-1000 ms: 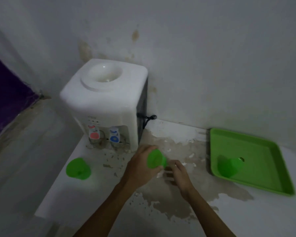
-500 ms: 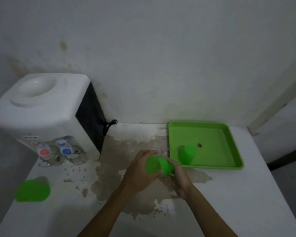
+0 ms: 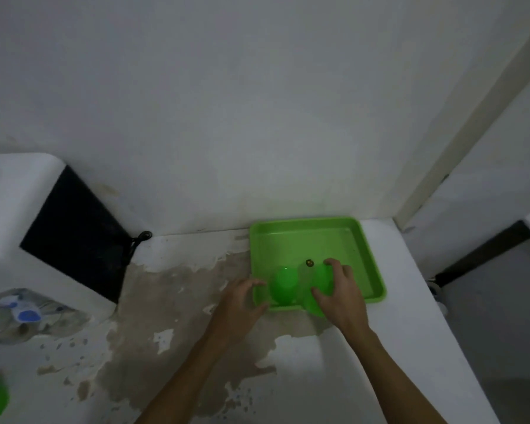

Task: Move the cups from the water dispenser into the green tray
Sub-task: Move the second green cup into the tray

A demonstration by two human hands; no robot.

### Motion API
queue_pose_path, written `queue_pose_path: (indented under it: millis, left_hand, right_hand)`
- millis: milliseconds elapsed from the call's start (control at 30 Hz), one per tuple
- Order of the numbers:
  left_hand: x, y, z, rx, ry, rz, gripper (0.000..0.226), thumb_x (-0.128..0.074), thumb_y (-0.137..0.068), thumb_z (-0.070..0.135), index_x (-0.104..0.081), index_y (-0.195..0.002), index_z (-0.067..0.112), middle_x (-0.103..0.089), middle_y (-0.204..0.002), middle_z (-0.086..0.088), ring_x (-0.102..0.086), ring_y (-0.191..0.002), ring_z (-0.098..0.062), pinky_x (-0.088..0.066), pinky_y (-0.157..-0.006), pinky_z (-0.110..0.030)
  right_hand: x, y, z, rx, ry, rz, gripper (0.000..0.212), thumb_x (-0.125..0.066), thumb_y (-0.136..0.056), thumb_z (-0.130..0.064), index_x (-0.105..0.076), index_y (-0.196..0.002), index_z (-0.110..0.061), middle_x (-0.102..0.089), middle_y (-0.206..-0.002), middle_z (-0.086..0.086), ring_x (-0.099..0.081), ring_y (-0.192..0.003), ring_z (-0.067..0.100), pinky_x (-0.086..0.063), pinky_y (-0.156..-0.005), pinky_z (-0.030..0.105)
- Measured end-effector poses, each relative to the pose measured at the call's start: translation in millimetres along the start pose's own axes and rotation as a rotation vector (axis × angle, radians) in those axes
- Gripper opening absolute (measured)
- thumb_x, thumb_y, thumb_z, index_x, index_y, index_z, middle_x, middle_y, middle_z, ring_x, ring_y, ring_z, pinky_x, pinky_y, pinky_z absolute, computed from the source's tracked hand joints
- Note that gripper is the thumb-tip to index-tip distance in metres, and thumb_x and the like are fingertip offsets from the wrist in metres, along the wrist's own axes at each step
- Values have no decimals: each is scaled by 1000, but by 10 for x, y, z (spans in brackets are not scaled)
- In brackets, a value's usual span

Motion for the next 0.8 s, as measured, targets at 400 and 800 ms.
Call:
queue_pose_path:
  millis: [400,800]
  left_hand:
    - [-140,-379,-166,74,-16,-13,38,-76,-82,21,-64,-117,31,-59,-124,3,-59,-113,-15,-52,-97,-38]
    - [-6,-299,-298,80,35,27,35,-79,-80,16,-68,-110,31,-64,-113,2,-62,-106,-10,-52,-87,-27]
  right_hand:
    - [-282,-450,237,20,14,-8,66,-81,-73,-6,-41,-125,-19,-44,-130,10,-62,-97,28,-53,-72,30]
    - [-243,-387,197,63,86,66,60,-83,-72,-22,-54,-123,-12,-49,-130,17,-56,-113,35,-51,-97,48]
Point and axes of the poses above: each hand's wrist, its own y-axis away from the middle knuckle, its own x-axis out of the back of the hand, z = x × y, the point moved 9 cm from there along -y, towards the middle knuckle
